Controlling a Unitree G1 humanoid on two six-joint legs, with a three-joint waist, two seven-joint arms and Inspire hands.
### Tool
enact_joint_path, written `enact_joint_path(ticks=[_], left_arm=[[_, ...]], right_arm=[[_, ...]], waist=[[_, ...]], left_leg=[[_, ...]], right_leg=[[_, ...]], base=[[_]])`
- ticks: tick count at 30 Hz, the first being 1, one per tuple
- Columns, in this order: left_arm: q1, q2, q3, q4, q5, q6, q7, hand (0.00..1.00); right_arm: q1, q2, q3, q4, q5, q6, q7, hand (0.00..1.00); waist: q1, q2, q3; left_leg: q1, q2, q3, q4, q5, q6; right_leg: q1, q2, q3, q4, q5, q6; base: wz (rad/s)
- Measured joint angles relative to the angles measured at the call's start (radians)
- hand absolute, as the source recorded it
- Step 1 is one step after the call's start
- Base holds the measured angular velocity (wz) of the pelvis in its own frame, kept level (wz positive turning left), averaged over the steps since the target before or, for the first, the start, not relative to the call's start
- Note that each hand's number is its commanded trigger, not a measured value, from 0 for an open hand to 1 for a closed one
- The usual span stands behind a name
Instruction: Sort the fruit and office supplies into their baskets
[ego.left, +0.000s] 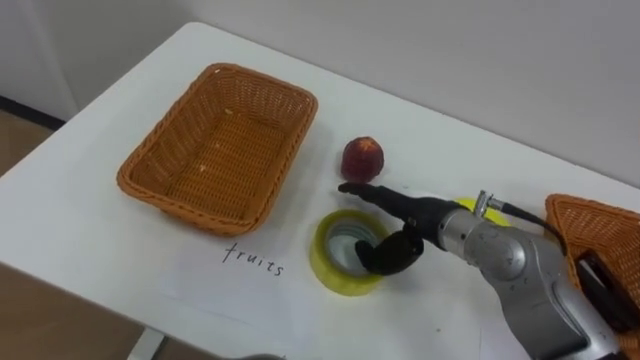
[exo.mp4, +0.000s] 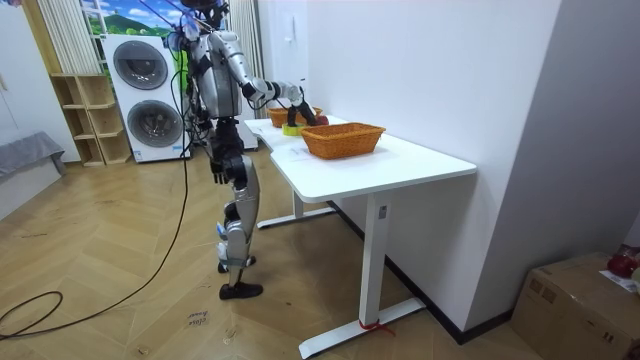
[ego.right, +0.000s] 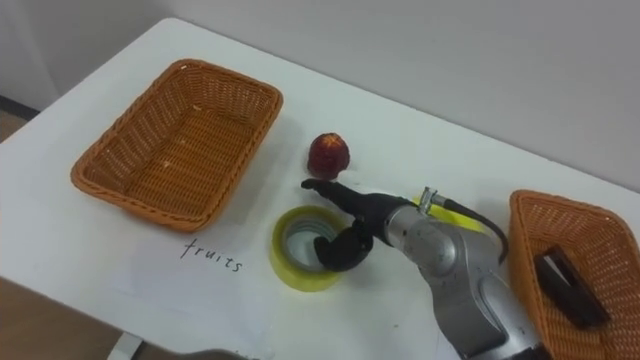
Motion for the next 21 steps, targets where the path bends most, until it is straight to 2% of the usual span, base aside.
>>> enact_joint_path(ticks=[3,4,6,7,15,21], left_arm=[[0.004,0.005,0.017,0.0,0.0,0.0,0.001,0.0],[0.004,0.006,0.017,0.0,0.0,0.0,0.002,0.0],[0.005,0.013,0.017,0.001,0.0,0.0,0.004,0.0],[0.005,0.014,0.017,0.001,0.0,0.0,0.004,0.0],[0.004,0.018,0.054,0.016,0.0,-0.001,0.01,0.0],[0.0,0.035,0.055,0.031,0.0,-0.002,0.001,0.0]], right_arm=[[-0.009,0.0,0.0,0.0,-0.019,0.002,0.025,0.0],[-0.01,0.0,0.0,0.0,-0.02,0.003,0.031,0.0],[-0.012,-0.002,0.0,0.0,-0.025,0.017,0.052,0.0],[-0.013,-0.002,0.0,0.0,-0.026,0.019,0.055,0.0],[-0.022,-0.002,0.0,-0.003,-0.092,0.022,0.093,0.0],[-0.031,-0.026,0.001,-0.002,-0.1,0.024,0.134,0.0]], waist=[[0.013,-0.012,0.0023],[0.016,-0.014,0.001],[0.022,-0.026,-0.0069],[0.023,-0.027,-0.0075],[0.027,-0.027,-0.0071],[0.028,-0.04,-0.0004]], left_leg=[[0.0,0.0,0.0,-0.004,0.0,0.0],[0.0,0.0,0.0,-0.004,0.0,0.0],[0.001,0.0,-0.002,-0.001,0.0,0.0],[0.001,0.0,-0.003,-0.001,0.0,0.0],[0.001,0.0,-0.007,-0.002,0.0,0.0],[0.0,0.0,-0.007,-0.004,0.0,0.0]], right_leg=[[0.0,0.001,0.0,-0.002,0.0,0.0],[0.0,0.001,0.0,-0.003,0.0,0.0],[0.003,0.0,0.0,-0.014,0.0,0.0],[0.004,0.0,0.0,-0.017,0.0,0.0],[0.005,0.0,0.0,-0.016,0.0,0.0],[0.005,0.0,-0.001,-0.016,0.0,0.0]], base=[[0.0],[0.0],[0.02],[0.05],[0.01],[0.0]])
